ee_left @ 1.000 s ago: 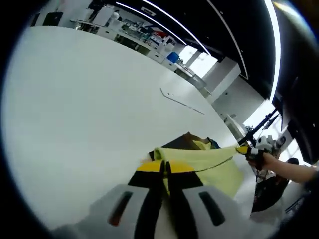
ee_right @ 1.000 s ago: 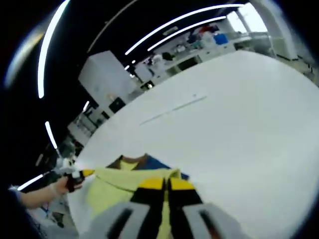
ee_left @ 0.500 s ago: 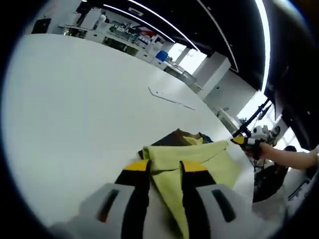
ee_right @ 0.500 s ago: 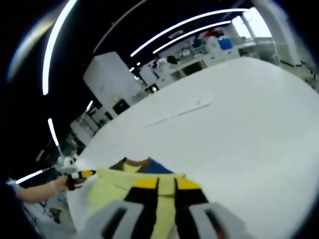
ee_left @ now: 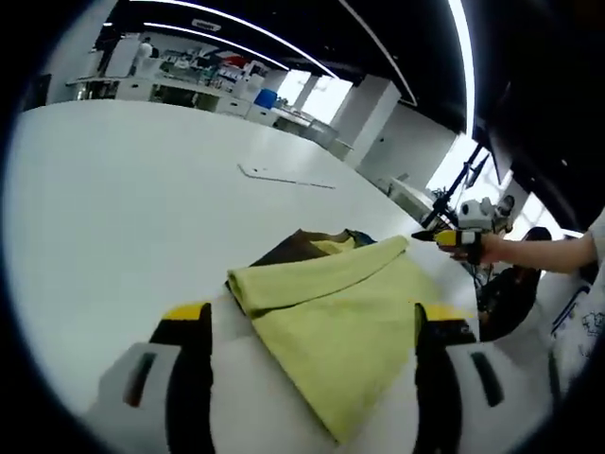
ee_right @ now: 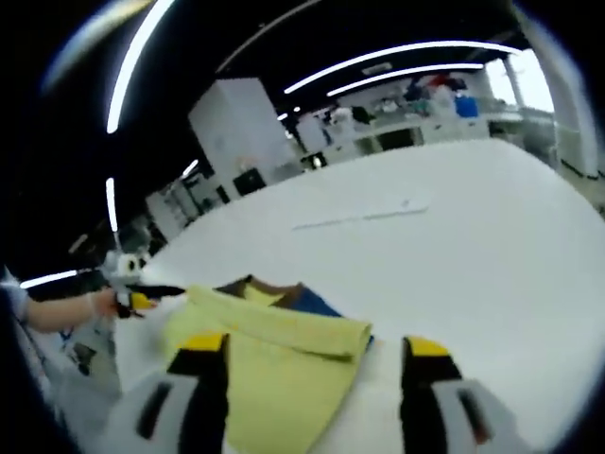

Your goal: Fold the garment on the visible template until the final outline fits inside the template.

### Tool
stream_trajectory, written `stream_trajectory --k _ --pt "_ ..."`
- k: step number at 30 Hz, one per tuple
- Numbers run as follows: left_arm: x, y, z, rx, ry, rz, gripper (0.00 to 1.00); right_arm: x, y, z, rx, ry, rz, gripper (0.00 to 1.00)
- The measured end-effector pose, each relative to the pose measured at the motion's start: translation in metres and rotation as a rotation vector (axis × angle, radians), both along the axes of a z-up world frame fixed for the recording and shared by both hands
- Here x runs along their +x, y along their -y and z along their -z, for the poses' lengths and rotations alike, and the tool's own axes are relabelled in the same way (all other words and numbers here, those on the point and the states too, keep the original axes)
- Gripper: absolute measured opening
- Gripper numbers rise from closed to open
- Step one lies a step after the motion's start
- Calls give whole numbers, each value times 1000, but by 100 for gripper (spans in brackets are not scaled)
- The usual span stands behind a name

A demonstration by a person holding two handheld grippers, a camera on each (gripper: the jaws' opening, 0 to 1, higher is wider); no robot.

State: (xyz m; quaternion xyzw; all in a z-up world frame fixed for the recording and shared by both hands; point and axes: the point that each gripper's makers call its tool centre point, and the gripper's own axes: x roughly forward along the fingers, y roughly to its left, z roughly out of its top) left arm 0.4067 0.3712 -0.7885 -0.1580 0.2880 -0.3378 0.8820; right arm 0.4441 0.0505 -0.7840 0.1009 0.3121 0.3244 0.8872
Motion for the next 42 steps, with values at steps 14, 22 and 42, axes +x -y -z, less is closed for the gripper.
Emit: stream_trajectory --k 14,22,42 --pt "-27 27 -13 -7 24 139 99 -28 -23 7 -62 19 -181 99" --pt "-34 43 -6 -1 2 176 99 -40 -39 11 -41 -13 -231 99" --pt "-5 44 8 -40 -5 136 98 -24 -51 28 2 -41 -233 94"
